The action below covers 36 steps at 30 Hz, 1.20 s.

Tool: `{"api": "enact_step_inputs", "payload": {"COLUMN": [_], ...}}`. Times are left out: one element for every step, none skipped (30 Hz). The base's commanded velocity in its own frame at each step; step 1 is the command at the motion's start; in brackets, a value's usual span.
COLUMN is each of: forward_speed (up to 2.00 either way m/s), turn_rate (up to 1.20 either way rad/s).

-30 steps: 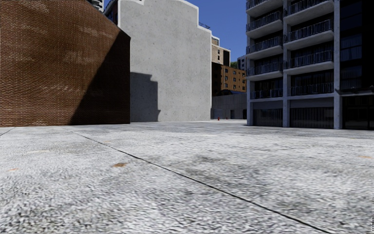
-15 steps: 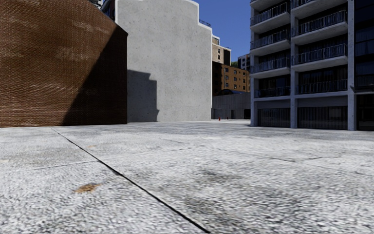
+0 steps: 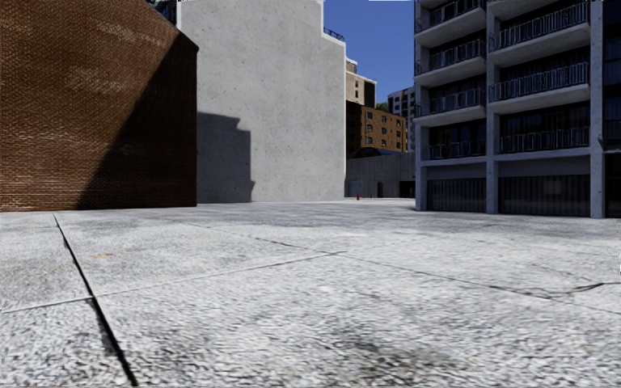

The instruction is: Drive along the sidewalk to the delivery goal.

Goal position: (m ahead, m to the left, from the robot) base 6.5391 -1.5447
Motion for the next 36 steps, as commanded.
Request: {"api": "enact_step_inputs", "payload": {"forward_speed": [2.00,2.00,2.00,2.00,2.00,2.00,2.00,2.00,2.00,2.00,2.00,2.00,2.00,2.00,2.00,2.00,2.00,2.00,2.00,2.00,2.00,2.00,2.00,2.00,2.00,2.00,2.00,2.00,2.00,2.00,2.00,2.00,2.00,2.00,2.00,2.00], "turn_rate": [-0.81,-0.44,-0.44,-0.02,0.00,0.00,0.00,0.00,0.00,0.00,0.00,0.00,0.00,0.00,0.00,0.00,0.00,0.00,0.00,-0.02,-0.53,-0.79,-0.79,-0.96,-1.01,-0.65,-0.65,-0.12,-0.03,0.00,0.00,0.00,0.00,0.00,0.00,0.00]}}
